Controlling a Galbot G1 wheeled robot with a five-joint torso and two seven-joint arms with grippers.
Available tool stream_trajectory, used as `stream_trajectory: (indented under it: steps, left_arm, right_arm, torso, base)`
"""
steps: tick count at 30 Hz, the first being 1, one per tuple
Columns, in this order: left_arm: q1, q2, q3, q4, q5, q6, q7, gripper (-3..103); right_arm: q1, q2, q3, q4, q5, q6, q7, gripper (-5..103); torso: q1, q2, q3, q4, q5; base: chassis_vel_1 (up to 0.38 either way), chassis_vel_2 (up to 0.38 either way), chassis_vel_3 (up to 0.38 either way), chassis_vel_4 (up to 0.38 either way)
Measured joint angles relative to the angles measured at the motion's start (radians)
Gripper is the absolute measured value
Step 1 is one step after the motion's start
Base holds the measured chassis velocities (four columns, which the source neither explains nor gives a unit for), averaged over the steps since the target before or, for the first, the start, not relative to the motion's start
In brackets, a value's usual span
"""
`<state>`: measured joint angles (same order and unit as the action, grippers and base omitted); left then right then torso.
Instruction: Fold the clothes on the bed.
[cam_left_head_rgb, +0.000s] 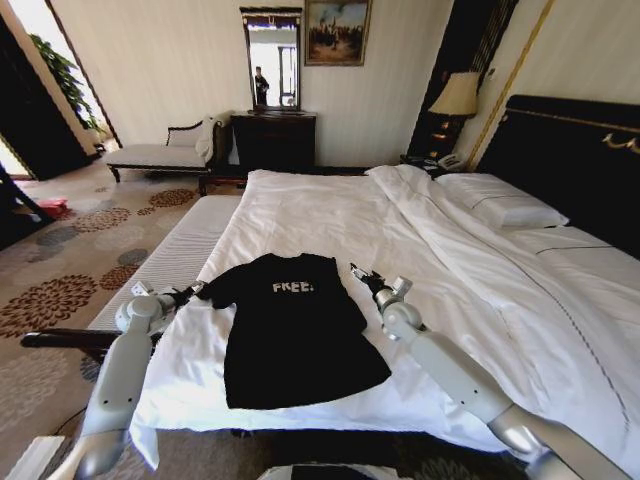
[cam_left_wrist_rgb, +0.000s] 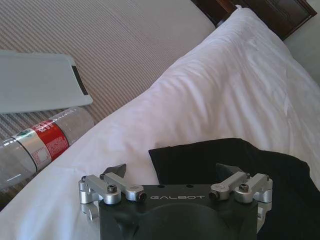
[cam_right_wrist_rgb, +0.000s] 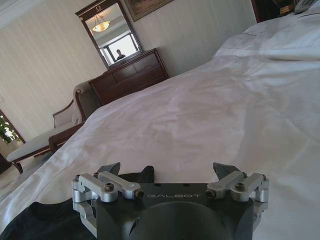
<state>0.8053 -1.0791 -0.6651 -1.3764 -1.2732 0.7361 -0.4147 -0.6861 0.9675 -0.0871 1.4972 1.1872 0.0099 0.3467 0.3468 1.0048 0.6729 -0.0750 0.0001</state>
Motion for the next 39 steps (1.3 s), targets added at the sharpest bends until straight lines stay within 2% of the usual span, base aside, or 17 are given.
stream_trajectory:
  steps: [7,11,14,16,19,20,23,25,26,27,28,30,31,32,34,36,39]
  left_arm:
    - [-0.015,-0.010,0.010,0.038,0.036,0.000,0.025,102]
    - [-0.028,-0.012,0.013,0.059,0.045,-0.001,0.035,97]
    - [-0.038,-0.011,0.015,0.076,0.056,-0.007,0.048,81]
    - [-0.039,-0.011,0.016,0.078,0.059,-0.008,0.049,81]
    - [-0.042,-0.014,0.018,0.084,0.070,-0.012,0.056,65]
    - [-0.042,-0.014,0.018,0.084,0.070,-0.012,0.056,65]
    - [-0.044,-0.019,0.021,0.086,0.081,-0.013,0.061,48]
    - [-0.045,-0.020,0.021,0.086,0.084,-0.014,0.061,48]
    - [-0.045,-0.020,0.022,0.087,0.094,-0.018,0.065,38]
    - [-0.046,-0.021,0.022,0.088,0.101,-0.021,0.067,38]
    - [-0.046,-0.021,0.022,0.088,0.109,-0.025,0.069,32]
    - [-0.046,-0.021,0.022,0.088,0.111,-0.026,0.069,32]
    - [-0.046,-0.022,0.022,0.087,0.116,-0.028,0.070,22]
    - [-0.045,-0.022,0.022,0.085,0.116,-0.028,0.070,16]
    - [-0.044,-0.022,0.022,0.082,0.116,-0.028,0.070,16]
    - [-0.042,-0.022,0.020,0.074,0.117,-0.030,0.070,6]
    - [-0.042,-0.020,0.017,0.063,0.117,-0.031,0.068,1]
  right_arm:
    - [0.000,0.003,-0.005,-0.006,0.000,-0.001,0.003,100]
    - [0.002,0.002,-0.005,-0.008,0.002,-0.001,0.003,100]
    - [0.002,0.001,-0.004,-0.010,0.004,-0.001,0.003,100]
    - [0.002,0.001,-0.004,-0.011,0.005,-0.001,0.003,100]
    - [0.003,0.001,-0.004,-0.016,0.006,-0.001,0.003,100]
    - [0.003,0.001,-0.004,-0.016,0.006,-0.001,0.003,100]
    - [0.006,0.002,-0.004,-0.020,0.007,-0.001,0.003,100]
    - [0.006,0.002,-0.004,-0.021,0.007,-0.001,0.003,100]
    - [0.007,0.002,-0.004,-0.023,0.007,-0.001,0.003,100]
    - [0.007,0.002,-0.004,-0.024,0.007,-0.001,0.003,100]
    - [0.007,0.002,-0.004,-0.025,0.007,-0.001,0.003,100]
    - [0.008,0.002,-0.004,-0.025,0.007,-0.001,0.003,100]
    - [0.009,0.002,-0.004,-0.027,0.007,-0.001,0.003,100]
    - [0.009,0.002,-0.004,-0.028,0.007,-0.001,0.003,100]
    - [0.010,0.002,-0.004,-0.028,0.007,-0.001,0.003,100]
    - [0.012,0.002,-0.005,-0.029,0.007,-0.001,0.003,100]
    - [0.012,0.003,-0.005,-0.030,0.008,-0.001,0.003,100]
  torso:
    - [0.000,0.000,0.000,-0.0001,0.0000]
    - [0.000,0.000,0.000,-0.0001,0.0002]
    - [0.000,0.000,0.000,0.0000,0.0001]
    - [0.000,0.000,0.000,-0.0001,0.0001]
    - [0.000,0.000,0.000,-0.0002,0.0000]
    - [0.000,0.000,0.000,-0.0002,0.0000]
    - [0.000,0.000,0.000,-0.0006,-0.0004]
    - [0.000,0.000,0.000,-0.0006,-0.0004]
    - [0.000,0.000,0.000,-0.0004,-0.0003]
    - [0.000,0.000,0.000,-0.0004,-0.0003]
    - [0.000,0.000,0.000,-0.0005,-0.0003]
    - [0.000,0.000,0.000,-0.0005,-0.0003]
    - [0.000,0.000,0.000,-0.0004,-0.0003]
    - [0.000,0.000,0.000,-0.0003,-0.0002]
    - [0.000,0.000,0.000,-0.0003,-0.0001]
    - [0.000,0.000,0.000,-0.0003,-0.0001]
    - [0.000,0.000,0.000,-0.0003,-0.0002]
  base:
    - [0.000,0.000,0.000,0.000]
    - [0.000,0.000,0.000,0.000]
    - [0.000,0.000,0.000,0.000]
    - [0.000,0.000,0.000,0.000]
    - [0.000,0.000,0.000,0.000]
    - [0.000,0.000,0.000,0.000]
    - [0.000,0.000,0.000,0.000]
    - [0.000,0.000,0.000,0.000]
    - [0.000,0.000,0.000,0.000]
    - [0.000,0.000,0.000,0.000]
    - [0.000,0.000,0.000,0.000]
    - [0.000,0.000,0.000,0.000]
    - [0.000,0.000,0.000,0.000]
    - [0.000,0.000,0.000,0.000]
    - [0.000,0.000,0.000,0.000]
    - [0.000,0.000,0.000,0.000]
    - [0.000,0.000,0.000,0.000]
